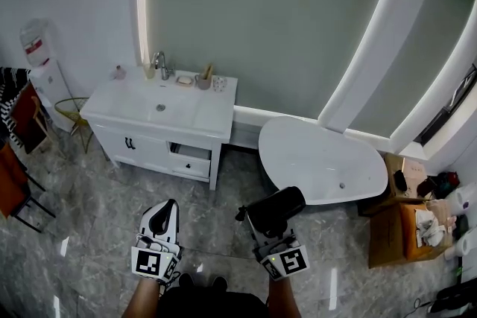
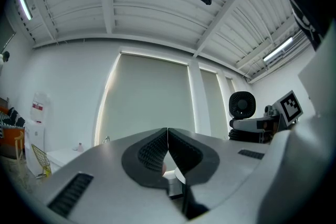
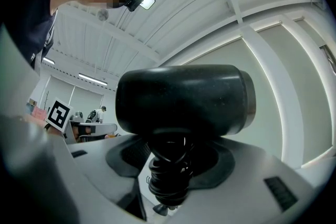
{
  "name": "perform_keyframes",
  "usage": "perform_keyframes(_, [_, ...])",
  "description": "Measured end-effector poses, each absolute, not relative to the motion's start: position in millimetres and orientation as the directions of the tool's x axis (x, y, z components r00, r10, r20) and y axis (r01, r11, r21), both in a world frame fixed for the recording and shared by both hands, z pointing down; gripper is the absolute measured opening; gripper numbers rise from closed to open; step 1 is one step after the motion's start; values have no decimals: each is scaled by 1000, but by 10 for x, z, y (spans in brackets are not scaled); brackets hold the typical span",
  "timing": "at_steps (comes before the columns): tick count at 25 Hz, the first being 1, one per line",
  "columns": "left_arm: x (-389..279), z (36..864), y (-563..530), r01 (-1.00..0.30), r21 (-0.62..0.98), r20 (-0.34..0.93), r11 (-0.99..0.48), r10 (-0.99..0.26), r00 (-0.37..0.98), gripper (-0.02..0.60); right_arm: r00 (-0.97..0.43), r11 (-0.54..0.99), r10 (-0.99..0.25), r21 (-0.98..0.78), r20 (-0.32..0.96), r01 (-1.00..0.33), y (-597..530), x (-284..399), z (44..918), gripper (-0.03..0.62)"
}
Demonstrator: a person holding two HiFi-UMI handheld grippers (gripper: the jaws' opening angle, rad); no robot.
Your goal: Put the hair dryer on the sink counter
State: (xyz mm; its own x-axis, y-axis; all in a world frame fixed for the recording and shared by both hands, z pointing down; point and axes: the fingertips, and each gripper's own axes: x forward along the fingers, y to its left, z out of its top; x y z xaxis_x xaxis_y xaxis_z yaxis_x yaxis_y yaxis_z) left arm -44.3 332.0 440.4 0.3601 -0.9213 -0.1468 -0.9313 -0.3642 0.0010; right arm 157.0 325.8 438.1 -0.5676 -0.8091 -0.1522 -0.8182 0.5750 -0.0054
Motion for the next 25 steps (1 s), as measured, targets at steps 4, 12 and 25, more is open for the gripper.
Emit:
perform_keyframes(4, [-418,4381,3284,-939,-3,-149,-343,-929,340,26,-563,569,-813,5,-146,-822,3206,1723,4408,229])
perform_keyframes(12, [-343,4327,3172,-952,-14,-143,-305,-942,304,25,-564,565,-816,30,-129,-824,3053,1984,4462,229])
perform_keyframes(25, [-367,4539,2787,-956,-11,-136,-295,-946,293,25,-574,577,-808,23,-131,-817,2628,2005,4627,229])
